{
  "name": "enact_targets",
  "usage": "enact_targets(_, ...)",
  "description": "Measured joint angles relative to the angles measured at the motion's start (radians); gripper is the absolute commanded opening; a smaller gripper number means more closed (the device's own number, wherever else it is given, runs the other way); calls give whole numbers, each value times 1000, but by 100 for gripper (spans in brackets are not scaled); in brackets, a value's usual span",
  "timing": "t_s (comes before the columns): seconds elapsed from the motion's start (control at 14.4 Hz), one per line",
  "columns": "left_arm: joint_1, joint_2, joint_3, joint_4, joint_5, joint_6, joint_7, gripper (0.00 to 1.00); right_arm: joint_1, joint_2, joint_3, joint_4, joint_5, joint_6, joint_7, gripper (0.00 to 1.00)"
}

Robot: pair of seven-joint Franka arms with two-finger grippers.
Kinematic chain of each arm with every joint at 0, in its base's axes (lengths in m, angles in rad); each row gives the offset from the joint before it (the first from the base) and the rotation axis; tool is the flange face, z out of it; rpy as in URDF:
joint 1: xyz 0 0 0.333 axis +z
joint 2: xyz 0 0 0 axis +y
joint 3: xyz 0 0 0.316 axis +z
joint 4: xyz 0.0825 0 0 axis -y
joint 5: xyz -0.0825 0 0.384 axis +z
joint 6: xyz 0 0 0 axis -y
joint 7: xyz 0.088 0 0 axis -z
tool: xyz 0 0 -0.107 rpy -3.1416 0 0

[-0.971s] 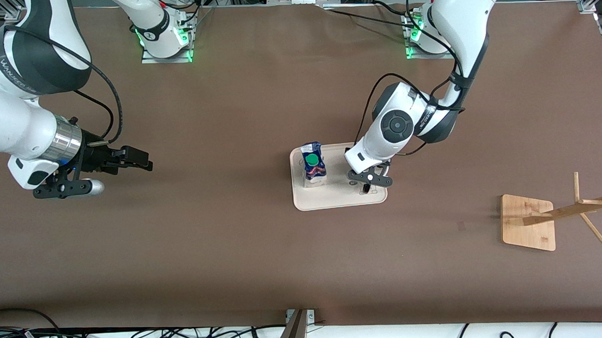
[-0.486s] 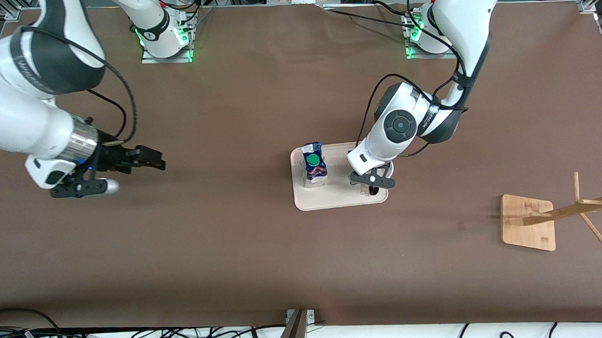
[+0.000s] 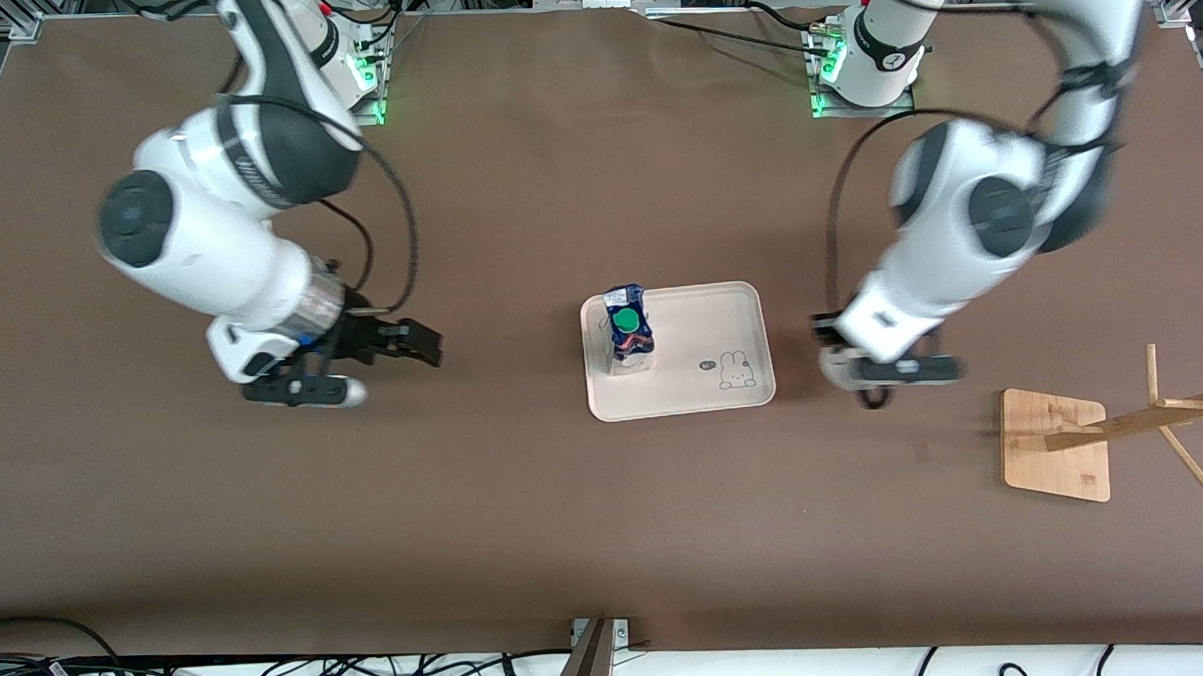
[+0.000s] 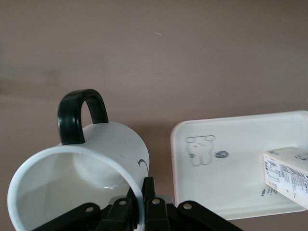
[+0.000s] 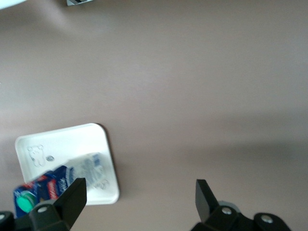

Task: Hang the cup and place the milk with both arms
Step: 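Carry the mug to the wooden stand while the right gripper reaches the milk, then hang the mug handle on the stand peg while the right gripper grasps milk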

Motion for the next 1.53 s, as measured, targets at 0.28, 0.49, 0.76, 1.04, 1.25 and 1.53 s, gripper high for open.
enact_targets(0.28,25,-54,120,89,0,-112,69,0,81,37,-1,0,-11,60,96,100)
enact_targets(0.49,26,-53,193,115,0,-134,154,0,134,54,-1,0,-46,115,182,100)
enact_targets(0.76,27,-49,232,119,0,-135,232,0,212,98,-1,0,-54,206,306,100)
enact_targets(1.04,28,-47,265,119,0,-135,294,0,292,136,-1,0,-59,225,339,100)
enact_targets(1.25,30,-47,289,120,-1,-135,341,0,324,144,-1,0,-67,228,345,100)
enact_targets(1.53,35,-45,303,130,-1,-133,391,0,329,144,-1,3,-69,233,346,100)
